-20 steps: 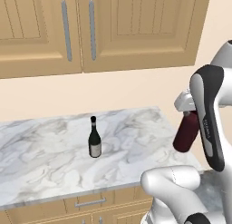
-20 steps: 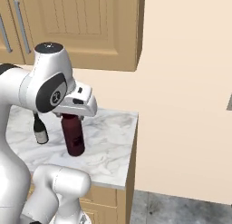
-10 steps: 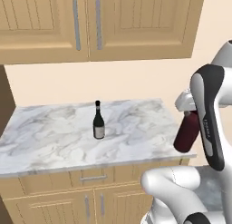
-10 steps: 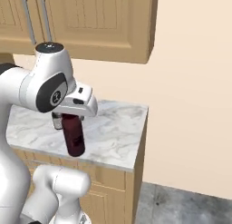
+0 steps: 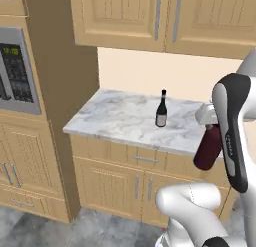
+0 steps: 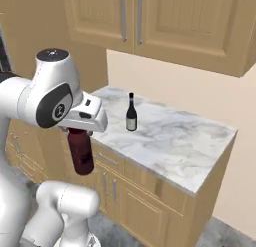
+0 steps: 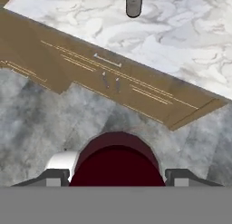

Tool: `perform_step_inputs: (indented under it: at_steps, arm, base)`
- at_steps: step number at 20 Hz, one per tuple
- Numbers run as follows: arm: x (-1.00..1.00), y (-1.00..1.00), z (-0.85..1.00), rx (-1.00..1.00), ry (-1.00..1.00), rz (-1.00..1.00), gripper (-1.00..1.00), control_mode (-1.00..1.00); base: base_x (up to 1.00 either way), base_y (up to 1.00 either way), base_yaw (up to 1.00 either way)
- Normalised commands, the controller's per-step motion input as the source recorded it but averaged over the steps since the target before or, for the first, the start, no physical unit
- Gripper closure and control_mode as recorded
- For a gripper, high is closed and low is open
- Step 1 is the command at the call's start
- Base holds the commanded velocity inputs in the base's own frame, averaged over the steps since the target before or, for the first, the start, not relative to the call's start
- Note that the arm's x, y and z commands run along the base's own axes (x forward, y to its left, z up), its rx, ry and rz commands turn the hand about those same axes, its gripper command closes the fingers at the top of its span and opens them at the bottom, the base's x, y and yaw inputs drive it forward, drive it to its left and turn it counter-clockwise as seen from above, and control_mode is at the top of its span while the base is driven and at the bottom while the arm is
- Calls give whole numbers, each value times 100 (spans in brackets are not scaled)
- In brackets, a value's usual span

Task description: Place the drinks on the dining counter in a tight cluster.

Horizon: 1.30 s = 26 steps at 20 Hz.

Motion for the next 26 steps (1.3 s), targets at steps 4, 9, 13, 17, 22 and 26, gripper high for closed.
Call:
perform_step_inputs:
  at_steps: [4,9,13,17,22,26]
  arm:
    - [0,0,0,0,0,0,100,100]
    - [0,0,0,0,0,0,100,100]
    - [0,0,0,0,0,0,100,100]
    - [0,0,0,0,0,0,100,100]
    - [0,0,0,0,0,0,100,100]
    - [0,0,0,0,0,0,100,100]
  base:
    - [-56,0,89]
    - [-44,2,93]
    - [-48,1,91]
    - [-66,0,86]
    - [-11,5,52]
    - [78,76,-1]
